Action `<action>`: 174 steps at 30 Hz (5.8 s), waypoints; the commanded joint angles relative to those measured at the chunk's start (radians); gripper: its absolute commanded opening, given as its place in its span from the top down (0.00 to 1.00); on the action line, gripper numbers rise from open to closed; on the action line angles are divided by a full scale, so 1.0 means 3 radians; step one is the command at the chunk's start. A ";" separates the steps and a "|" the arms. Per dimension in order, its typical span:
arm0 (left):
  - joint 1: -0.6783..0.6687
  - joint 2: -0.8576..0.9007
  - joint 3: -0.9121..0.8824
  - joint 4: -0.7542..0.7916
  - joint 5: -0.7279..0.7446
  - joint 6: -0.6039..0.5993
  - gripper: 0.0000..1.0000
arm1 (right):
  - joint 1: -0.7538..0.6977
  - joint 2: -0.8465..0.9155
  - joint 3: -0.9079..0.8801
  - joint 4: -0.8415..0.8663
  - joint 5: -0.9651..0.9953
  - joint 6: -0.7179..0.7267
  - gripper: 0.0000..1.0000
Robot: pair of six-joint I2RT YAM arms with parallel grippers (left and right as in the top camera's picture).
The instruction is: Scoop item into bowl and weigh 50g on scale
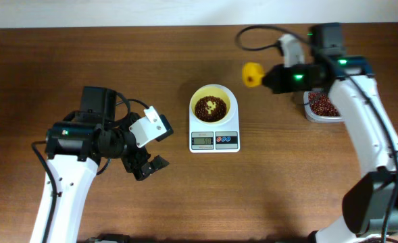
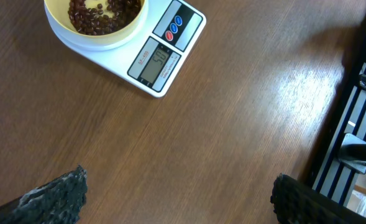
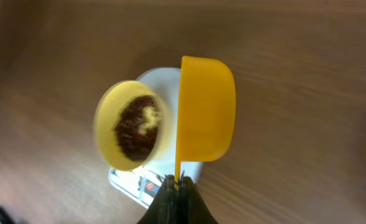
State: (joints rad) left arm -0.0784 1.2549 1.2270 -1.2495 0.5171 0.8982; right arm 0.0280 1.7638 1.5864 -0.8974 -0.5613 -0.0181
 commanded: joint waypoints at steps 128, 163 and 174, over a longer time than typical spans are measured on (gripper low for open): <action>-0.0013 -0.0014 0.0042 -0.0004 0.0058 0.0053 0.01 | -0.1928 -0.3117 -0.3901 0.0809 -0.0061 0.2134 0.84; -0.0013 -0.0014 0.0042 -0.0004 0.0020 0.0053 0.01 | -0.1928 -0.2253 -0.3827 0.0701 0.0235 0.1588 0.01; -0.0013 -0.0014 0.0042 -0.0004 0.0020 0.0053 0.01 | -0.1928 -0.3307 -0.3307 0.0048 0.0251 0.1292 0.01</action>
State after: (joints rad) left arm -0.0784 1.2549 1.2274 -1.2495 0.5167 0.8982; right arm -0.5491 0.8433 0.5556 -0.8574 -0.4938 0.3965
